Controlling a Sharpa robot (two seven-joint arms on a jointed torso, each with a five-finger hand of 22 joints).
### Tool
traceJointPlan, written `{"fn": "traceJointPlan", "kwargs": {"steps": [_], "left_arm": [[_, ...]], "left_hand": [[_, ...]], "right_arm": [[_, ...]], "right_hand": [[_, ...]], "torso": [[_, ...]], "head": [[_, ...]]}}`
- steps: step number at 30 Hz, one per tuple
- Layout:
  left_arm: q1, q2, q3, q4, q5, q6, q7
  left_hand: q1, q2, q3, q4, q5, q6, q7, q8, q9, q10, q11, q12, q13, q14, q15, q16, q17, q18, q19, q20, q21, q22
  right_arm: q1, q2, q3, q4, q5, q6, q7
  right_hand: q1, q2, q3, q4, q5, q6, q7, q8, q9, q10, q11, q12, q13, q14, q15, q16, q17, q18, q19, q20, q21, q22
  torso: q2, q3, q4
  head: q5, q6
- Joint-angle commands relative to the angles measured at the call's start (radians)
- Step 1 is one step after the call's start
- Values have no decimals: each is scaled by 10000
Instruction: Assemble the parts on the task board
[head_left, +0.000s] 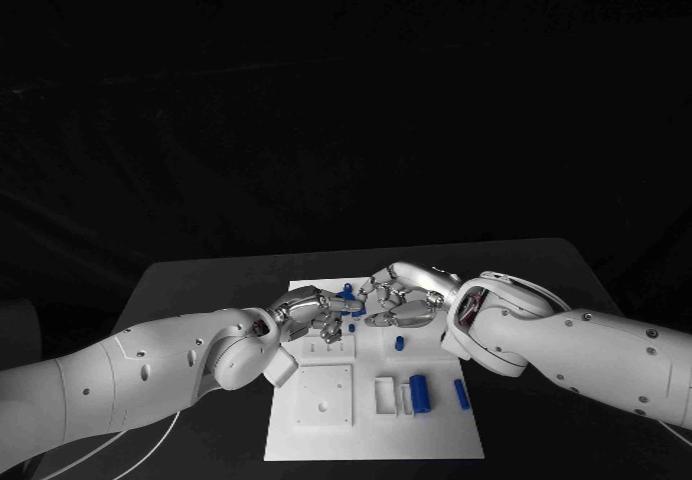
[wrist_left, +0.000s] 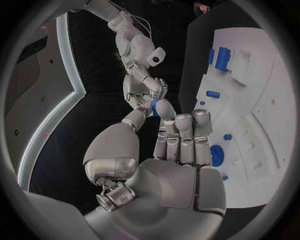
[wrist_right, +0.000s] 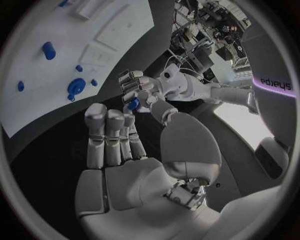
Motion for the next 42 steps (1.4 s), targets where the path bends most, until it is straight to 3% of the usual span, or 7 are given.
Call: {"fn": "traceJointPlan", "kwargs": {"steps": [1,24,30,34,35,38,42], "left_arm": [[19,-7,21,-50,183,-307,69],[19,-29,21,-58,120,-605,-133],[19,-34,20,-25,-512,-1072,-449],[24,-35,20,-74,-1625,-1782,-1363],[34,-30,20,-108,-1941,-1938,-1702],[136,69,17,-397,-3021,-2493,-2414],[240,66,14,-519,-3710,-2800,-3336]], "left_hand": [[529,616,41,-39,56,-19,-1,58,20,-33,-3,36,10,-4,-30,41,-12,-131,-68,-1144,-50,13],[526,571,52,-95,78,17,-18,75,69,-15,-19,44,8,16,-46,58,-19,-127,-43,-1159,-37,28],[541,551,69,-129,93,41,-29,83,88,-12,-29,41,3,22,-54,60,-26,-124,-31,-1168,-33,34],[546,449,85,-181,200,116,-54,106,122,-1,-52,35,-9,34,-73,59,-44,-125,-6,-1179,-29,41],[553,427,93,-192,212,150,-66,119,134,7,-62,35,-11,42,-81,60,-50,-122,7,-1185,-27,42],[581,206,196,-301,1148,357,-92,195,207,-179,-76,-34,-39,-111,-70,4,-90,-156,-56,-1170,-90,38],[560,130,203,-319,1223,422,-91,190,228,-311,-71,8,-8,-259,-51,43,-81,-193,-118,-1152,-131,46]], "right_arm": [[-23,5,-20,66,-71,256,134],[-25,-16,-22,19,-70,244,84],[-25,-57,-22,-191,-10,-441,-51],[-23,-135,-16,-610,333,-716,-74],[-22,-154,-1,-717,411,-751,-74],[-2,-173,150,-1158,507,-845,-57],[50,-163,407,-1694,573,-875,-43]], "right_hand": [[-47,26,5,29,46,211,133,65,-2,-7,-69,49,-8,-10,-89,-21,17,1142,-61,7,-3,191],[-74,22,-4,31,68,239,118,72,5,-12,-84,48,-13,-14,-105,-26,17,1142,-65,5,-4,189],[-155,-42,-26,84,73,67,160,-42,-37,-37,-51,37,-26,-23,-79,-40,14,1142,-62,4,-14,178],[-178,-84,2,166,54,-41,203,-116,-65,-35,-9,40,-37,-17,-39,-45,12,1142,-44,-4,-26,165],[-177,-89,10,178,55,-45,206,-119,-66,-34,-6,40,-38,-17,-35,-46,12,1142,-41,-5,-28,163],[-161,-111,40,205,73,-57,213,-130,-69,-29,1,43,-43,-11,-28,-45,12,1142,-29,-11,-31,159],[-135,-166,107,274,258,-68,224,-147,-71,-13,12,52,-57,4,-17,-40,15,1142,0,-23,-37,154]], "torso": [[3,-2,2],[1,-2,-1],[-1,-1,-6],[-11,5,1],[-16,6,4],[-20,8,16],[-20,22,5]], "head": [[-4,-6],[-19,-15],[-4,-7],[-4,3],[-2,-1],[21,-8],[64,-28]]}}
